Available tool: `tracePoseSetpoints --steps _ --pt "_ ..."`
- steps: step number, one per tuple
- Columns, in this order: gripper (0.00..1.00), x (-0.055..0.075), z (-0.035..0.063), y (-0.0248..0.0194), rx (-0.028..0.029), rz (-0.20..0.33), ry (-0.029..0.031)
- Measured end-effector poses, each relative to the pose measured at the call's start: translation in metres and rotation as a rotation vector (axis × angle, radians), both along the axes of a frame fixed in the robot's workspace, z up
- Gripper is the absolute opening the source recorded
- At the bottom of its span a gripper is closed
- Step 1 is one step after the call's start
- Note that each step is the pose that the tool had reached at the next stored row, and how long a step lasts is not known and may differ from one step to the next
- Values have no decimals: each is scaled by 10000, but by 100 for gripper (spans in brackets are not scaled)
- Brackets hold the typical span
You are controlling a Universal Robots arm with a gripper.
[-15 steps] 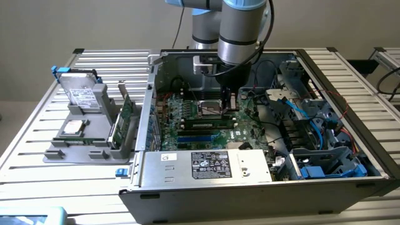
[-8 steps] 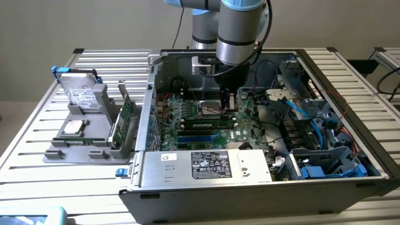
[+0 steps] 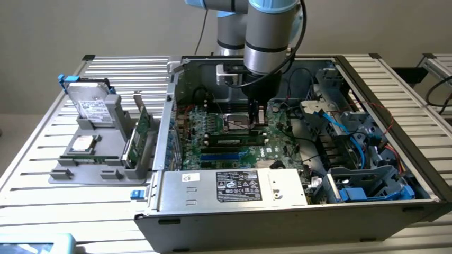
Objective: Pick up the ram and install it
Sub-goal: 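Press down the ram until it locks into place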
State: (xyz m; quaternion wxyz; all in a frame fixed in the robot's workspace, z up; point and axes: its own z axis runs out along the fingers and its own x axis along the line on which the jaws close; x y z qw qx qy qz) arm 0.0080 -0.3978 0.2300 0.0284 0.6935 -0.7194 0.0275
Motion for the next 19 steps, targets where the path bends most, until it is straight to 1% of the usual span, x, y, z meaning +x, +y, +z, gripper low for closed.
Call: tracePoseSetpoints --steps 5,10,11,12,13,14,15,19 --pt "11 0 -30 -1 -9 1 2" --pt "11 0 -45 -1 -5 0 2" --pt "11 -1 -44 -1 -5 -1 2" --pt "11 -8 -26 1 12 -5 4" --pt "11 -16 6 1 9 -5 9" --pt "11 -29 31 0 15 -2 29" --pt "11 -50 41 0 35 0 39" --pt "11 -188 47 0 37 0 41"
